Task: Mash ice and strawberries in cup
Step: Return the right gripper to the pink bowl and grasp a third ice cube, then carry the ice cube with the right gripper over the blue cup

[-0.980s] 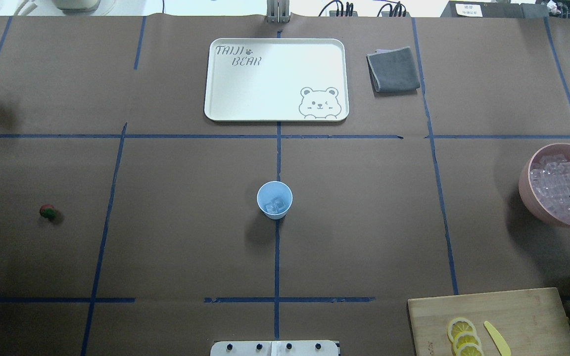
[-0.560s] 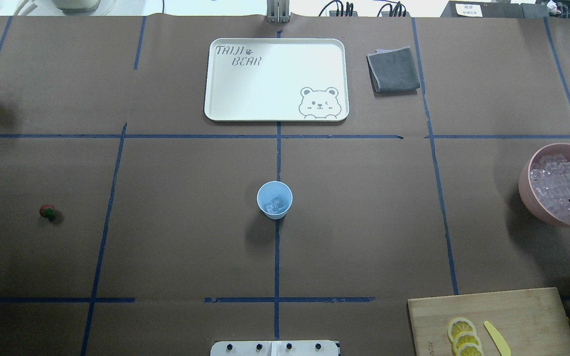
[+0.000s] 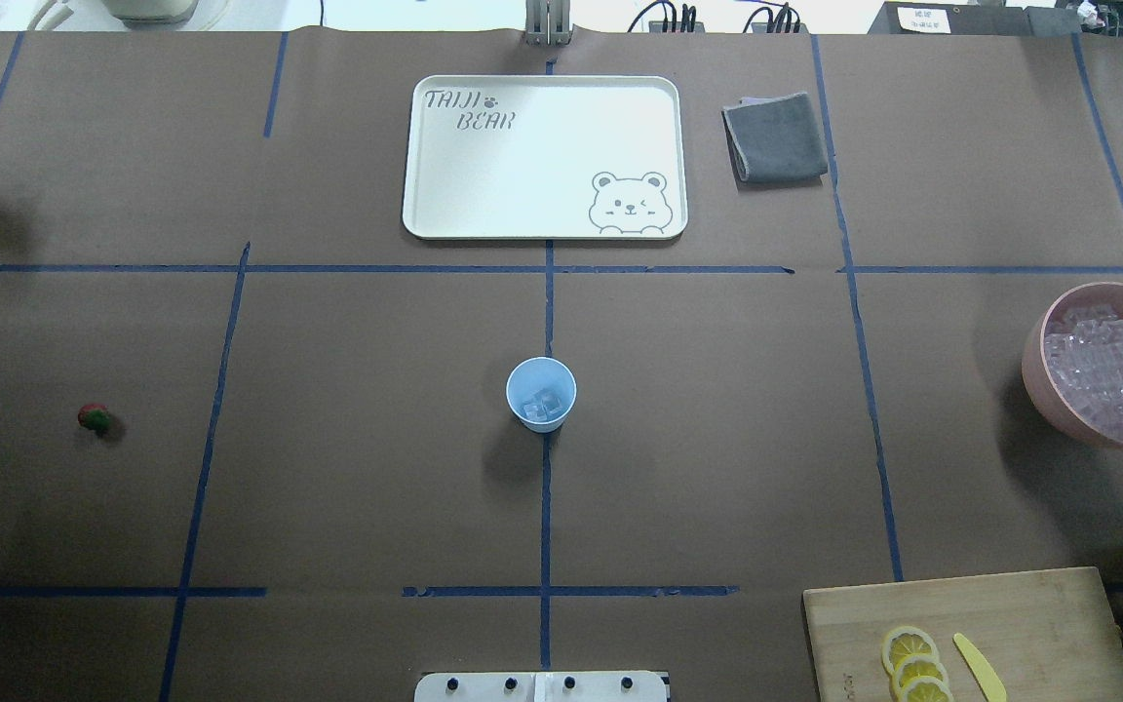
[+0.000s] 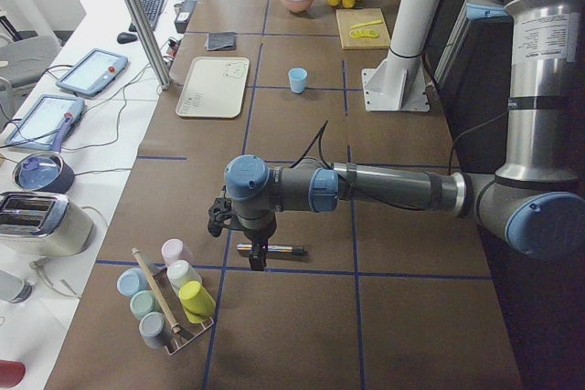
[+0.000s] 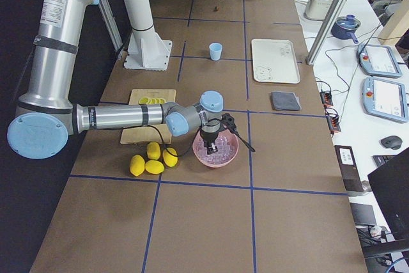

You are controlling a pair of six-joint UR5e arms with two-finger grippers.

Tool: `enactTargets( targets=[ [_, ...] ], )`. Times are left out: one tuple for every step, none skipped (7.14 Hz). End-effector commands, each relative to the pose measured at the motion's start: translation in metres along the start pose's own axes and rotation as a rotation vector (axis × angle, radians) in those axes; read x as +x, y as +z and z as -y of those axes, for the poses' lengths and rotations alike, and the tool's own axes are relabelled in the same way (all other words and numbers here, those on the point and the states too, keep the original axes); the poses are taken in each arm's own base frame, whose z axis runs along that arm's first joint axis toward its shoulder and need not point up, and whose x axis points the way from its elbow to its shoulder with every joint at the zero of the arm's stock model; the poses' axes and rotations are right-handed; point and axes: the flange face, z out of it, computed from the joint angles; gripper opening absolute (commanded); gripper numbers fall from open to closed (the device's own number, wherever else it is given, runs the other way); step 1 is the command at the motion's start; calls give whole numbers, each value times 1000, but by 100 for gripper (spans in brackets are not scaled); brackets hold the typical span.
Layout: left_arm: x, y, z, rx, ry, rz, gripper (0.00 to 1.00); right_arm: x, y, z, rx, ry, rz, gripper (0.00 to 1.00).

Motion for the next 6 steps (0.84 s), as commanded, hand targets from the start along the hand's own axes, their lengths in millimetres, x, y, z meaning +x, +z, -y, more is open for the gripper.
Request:
enactTargets(
  targets=[
    [0,0,0,1,1,0,100,-5,-17,10,33,-3,-1,4],
    [0,0,0,1,1,0,100,-12,-30,27,60,1,17,4],
    [1,-1,1,2,2,0,100,-31,-46,62,88,23,33,4],
    [1,-1,0,2,3,0,100,-54,-63,99,128,135,56,4],
    [1,-1,1,2,3,0,100,-110,-63,137,135,180,99,4],
    [1,-1,1,2,2,0,100,-170,-56,166,136,233,132,5]
  ],
)
